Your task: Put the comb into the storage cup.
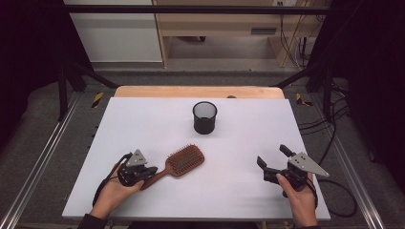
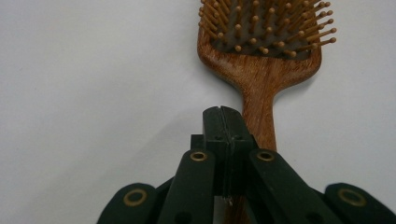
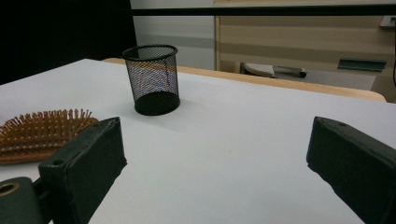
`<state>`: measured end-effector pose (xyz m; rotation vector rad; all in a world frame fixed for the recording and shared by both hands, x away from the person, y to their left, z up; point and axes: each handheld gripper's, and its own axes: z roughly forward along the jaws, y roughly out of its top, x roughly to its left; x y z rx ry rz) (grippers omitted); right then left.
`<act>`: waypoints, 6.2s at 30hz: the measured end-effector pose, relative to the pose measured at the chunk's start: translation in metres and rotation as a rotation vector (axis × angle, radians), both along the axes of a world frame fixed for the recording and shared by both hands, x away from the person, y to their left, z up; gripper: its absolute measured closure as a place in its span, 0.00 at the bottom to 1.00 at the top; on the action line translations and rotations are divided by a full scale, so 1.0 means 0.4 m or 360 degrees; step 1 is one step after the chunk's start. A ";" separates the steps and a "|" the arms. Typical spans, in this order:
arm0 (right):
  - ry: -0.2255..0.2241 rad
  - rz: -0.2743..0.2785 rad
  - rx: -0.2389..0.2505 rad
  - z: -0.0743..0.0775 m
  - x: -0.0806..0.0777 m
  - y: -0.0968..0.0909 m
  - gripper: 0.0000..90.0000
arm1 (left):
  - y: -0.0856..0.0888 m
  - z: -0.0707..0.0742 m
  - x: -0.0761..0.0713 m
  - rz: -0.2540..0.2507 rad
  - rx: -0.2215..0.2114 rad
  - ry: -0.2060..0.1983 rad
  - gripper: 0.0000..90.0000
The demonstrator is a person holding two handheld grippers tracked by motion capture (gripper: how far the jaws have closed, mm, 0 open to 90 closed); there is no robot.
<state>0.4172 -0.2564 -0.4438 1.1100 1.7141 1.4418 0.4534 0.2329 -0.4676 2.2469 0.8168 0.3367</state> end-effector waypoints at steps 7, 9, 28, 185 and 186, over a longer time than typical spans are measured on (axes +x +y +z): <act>-0.0001 0.0001 0.0001 0.000 0.000 0.000 0.05 | -0.009 0.000 -0.005 -0.0025 0.0003 0.0023 1.00; -0.0003 0.0003 0.0000 0.000 0.000 0.000 0.05 | -0.011 0.000 -0.006 -0.0032 0.0007 0.0027 1.00; -0.0011 0.0014 -0.0007 0.001 -0.002 0.002 0.05 | -0.022 0.001 -0.012 -0.0067 0.0008 0.0043 1.00; -0.0059 0.0143 -0.0013 0.010 -0.021 0.018 0.03 | -0.158 0.052 0.003 0.0134 0.0230 0.0251 0.10; -0.0059 0.0142 -0.0013 0.010 -0.021 0.018 0.03 | -0.158 0.053 0.004 0.0128 0.0232 0.0255 0.10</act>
